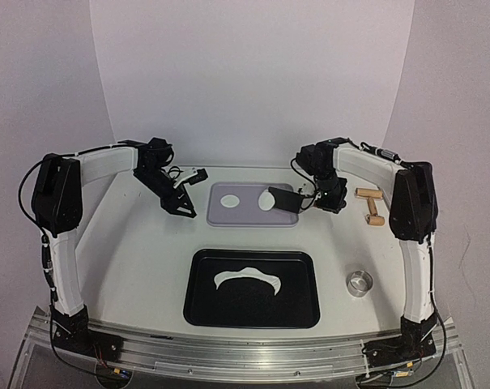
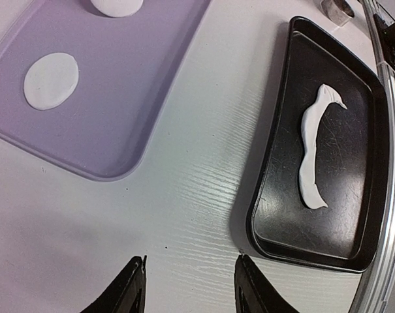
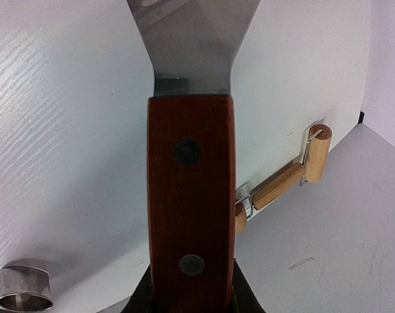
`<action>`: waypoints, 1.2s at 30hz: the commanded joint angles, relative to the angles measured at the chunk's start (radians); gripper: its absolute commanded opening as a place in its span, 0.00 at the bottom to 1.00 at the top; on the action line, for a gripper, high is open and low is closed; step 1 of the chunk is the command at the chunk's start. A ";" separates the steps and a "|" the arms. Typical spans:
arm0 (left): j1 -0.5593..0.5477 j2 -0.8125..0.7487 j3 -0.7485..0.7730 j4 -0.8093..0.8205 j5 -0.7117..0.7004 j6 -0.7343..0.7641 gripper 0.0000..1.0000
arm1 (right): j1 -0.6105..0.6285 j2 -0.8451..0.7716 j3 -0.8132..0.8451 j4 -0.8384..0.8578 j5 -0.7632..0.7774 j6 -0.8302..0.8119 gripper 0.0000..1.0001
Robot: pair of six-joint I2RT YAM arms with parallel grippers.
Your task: Roll out the dumpling wrappers from the dough
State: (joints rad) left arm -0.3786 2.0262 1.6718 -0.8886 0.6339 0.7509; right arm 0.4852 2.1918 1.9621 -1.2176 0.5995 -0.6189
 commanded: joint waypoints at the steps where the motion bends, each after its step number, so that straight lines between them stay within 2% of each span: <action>1: 0.005 -0.055 -0.002 0.011 0.021 -0.005 0.46 | 0.013 0.023 0.029 0.047 0.110 -0.026 0.00; 8: 0.005 -0.054 -0.001 0.008 0.032 -0.001 0.46 | 0.014 0.020 -0.009 0.088 0.244 -0.061 0.00; 16: 0.005 -0.055 -0.005 0.004 0.033 0.002 0.46 | 0.012 0.025 -0.001 0.109 0.329 -0.067 0.00; 23: 0.006 -0.058 -0.008 0.009 0.017 0.000 0.46 | 0.008 -0.013 0.109 0.113 0.313 -0.013 0.00; 26: 0.006 -0.062 -0.008 0.021 -0.002 -0.016 0.47 | -0.009 -0.062 0.130 0.109 0.229 0.077 0.00; 28: 0.011 -0.069 -0.010 0.029 -0.012 -0.028 0.48 | -0.032 -0.107 0.119 0.074 0.120 0.173 0.00; 31: 0.020 -0.084 -0.020 0.053 -0.026 -0.050 0.49 | -0.115 -0.150 0.086 -0.060 -0.140 0.456 0.00; 33: 0.026 -0.097 -0.031 0.067 -0.034 -0.066 0.50 | -0.164 -0.169 0.016 -0.085 -0.283 0.608 0.00; 36: 0.028 -0.110 -0.050 0.088 -0.044 -0.089 0.52 | -0.197 -0.169 -0.096 -0.090 -0.414 0.764 0.00</action>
State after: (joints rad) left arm -0.3614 2.0000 1.6397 -0.8506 0.6091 0.7062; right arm 0.3478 2.0669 1.9657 -1.2262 0.4573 -0.1960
